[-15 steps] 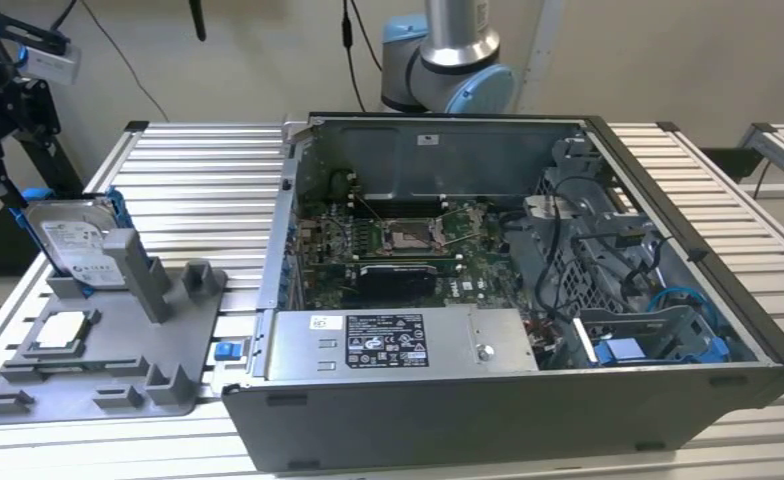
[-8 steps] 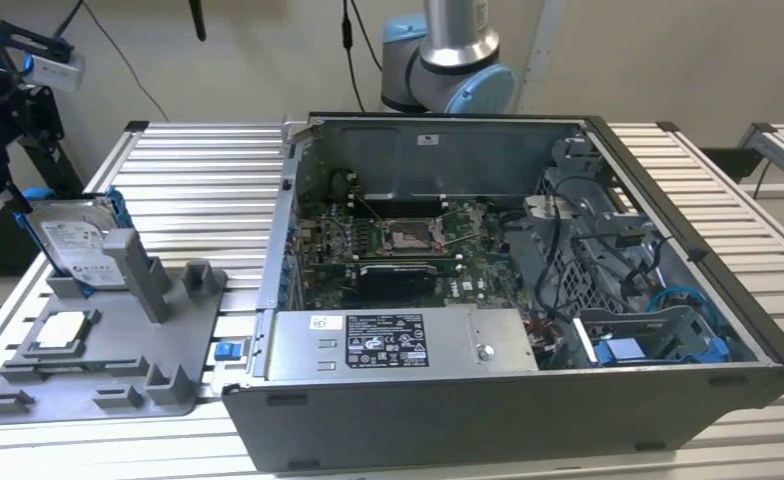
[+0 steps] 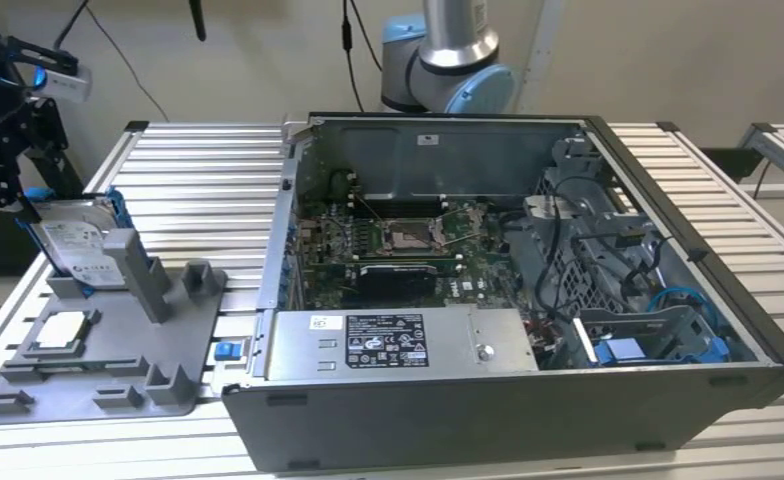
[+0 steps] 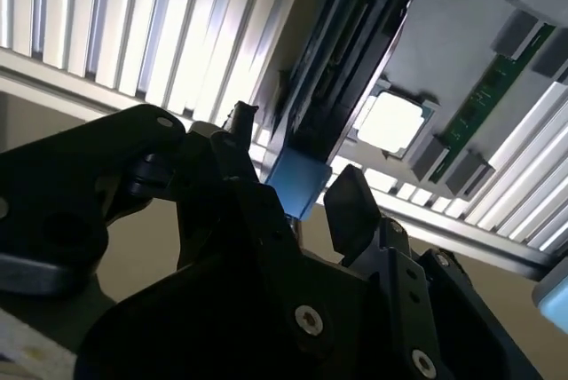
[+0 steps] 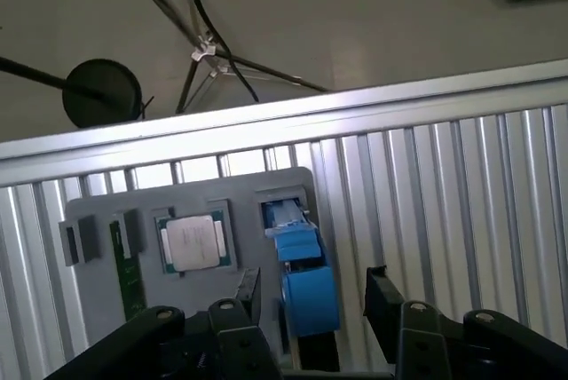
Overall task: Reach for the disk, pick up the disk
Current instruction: 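Pick up the disk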
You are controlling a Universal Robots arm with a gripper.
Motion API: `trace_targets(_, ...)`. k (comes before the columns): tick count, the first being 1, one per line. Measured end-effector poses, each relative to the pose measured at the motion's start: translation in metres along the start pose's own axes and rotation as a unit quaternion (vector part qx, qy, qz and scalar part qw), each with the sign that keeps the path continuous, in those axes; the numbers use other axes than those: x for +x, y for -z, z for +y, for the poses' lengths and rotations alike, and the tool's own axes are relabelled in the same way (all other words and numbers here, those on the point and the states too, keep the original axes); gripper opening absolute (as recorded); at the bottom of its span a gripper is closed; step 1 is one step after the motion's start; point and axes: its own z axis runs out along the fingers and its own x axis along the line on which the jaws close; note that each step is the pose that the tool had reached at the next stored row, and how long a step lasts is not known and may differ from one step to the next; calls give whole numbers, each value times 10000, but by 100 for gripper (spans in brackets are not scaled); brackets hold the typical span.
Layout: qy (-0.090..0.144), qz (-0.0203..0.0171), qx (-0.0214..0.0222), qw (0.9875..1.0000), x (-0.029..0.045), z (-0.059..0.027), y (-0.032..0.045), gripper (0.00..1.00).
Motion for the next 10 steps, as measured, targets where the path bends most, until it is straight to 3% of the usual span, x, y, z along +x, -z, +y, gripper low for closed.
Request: trace_targets(10,384,7,-7,9993,0,2,-182,100)
